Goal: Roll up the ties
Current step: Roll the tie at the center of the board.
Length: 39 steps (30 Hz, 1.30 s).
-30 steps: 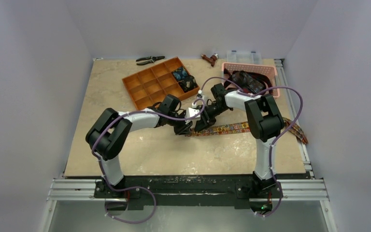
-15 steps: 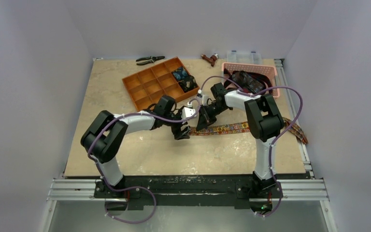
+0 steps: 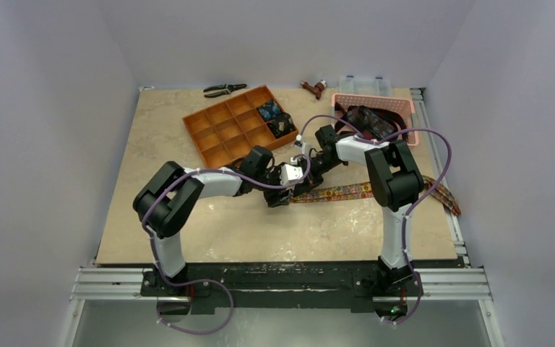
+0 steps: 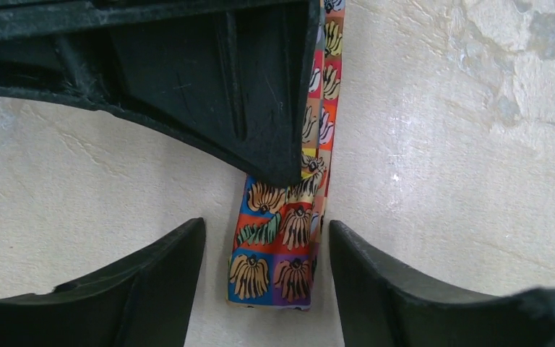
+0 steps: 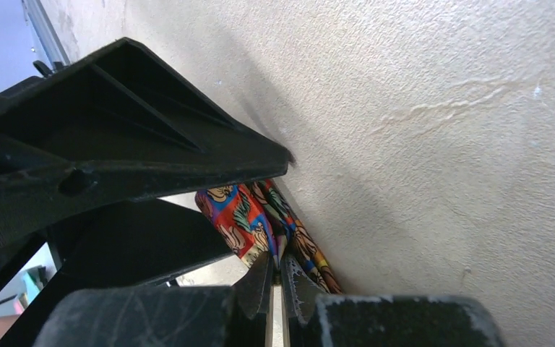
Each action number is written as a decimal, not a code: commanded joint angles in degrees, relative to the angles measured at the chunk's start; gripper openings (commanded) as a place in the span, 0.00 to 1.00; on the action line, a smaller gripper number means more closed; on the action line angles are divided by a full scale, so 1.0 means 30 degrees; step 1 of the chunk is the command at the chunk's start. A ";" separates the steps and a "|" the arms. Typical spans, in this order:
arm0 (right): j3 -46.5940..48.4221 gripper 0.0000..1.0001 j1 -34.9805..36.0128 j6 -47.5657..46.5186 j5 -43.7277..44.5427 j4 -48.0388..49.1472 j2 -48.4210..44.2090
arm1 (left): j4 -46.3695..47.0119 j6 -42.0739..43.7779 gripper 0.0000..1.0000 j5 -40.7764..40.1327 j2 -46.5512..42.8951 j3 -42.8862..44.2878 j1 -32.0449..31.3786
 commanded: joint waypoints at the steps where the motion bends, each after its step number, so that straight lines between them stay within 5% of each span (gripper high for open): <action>1: 0.0447 0.00 0.0090 -0.0404 -0.1084 -0.0119 -0.0767 | -0.0110 0.0399 0.55 -0.0954 0.0328 0.0073 -0.0228; 5: 0.0599 0.00 0.0092 -0.0797 -0.0226 -0.0971 -0.0936 | -0.0364 0.1034 0.39 -0.1297 -0.0302 -0.0630 0.0087; 10: 0.0400 0.00 0.0106 -0.1034 0.1494 -0.1007 0.0082 | -0.0274 0.0507 0.60 -0.0054 -0.0944 -0.0709 0.0346; 18: 0.0102 0.00 0.0087 -0.0800 0.2320 -0.0384 0.0717 | 0.0199 -0.1080 0.67 0.1464 -0.2364 -0.1560 0.1444; 30: 0.0283 0.00 0.0083 -0.0694 0.2601 -0.0288 0.1150 | 0.0648 -0.0709 0.59 0.2284 -0.1150 -0.1017 0.1483; 39: 0.0528 0.00 0.0097 -0.0810 0.2749 -0.0333 0.1421 | 0.0344 -0.0071 0.42 0.2991 -0.0958 -0.0535 0.1285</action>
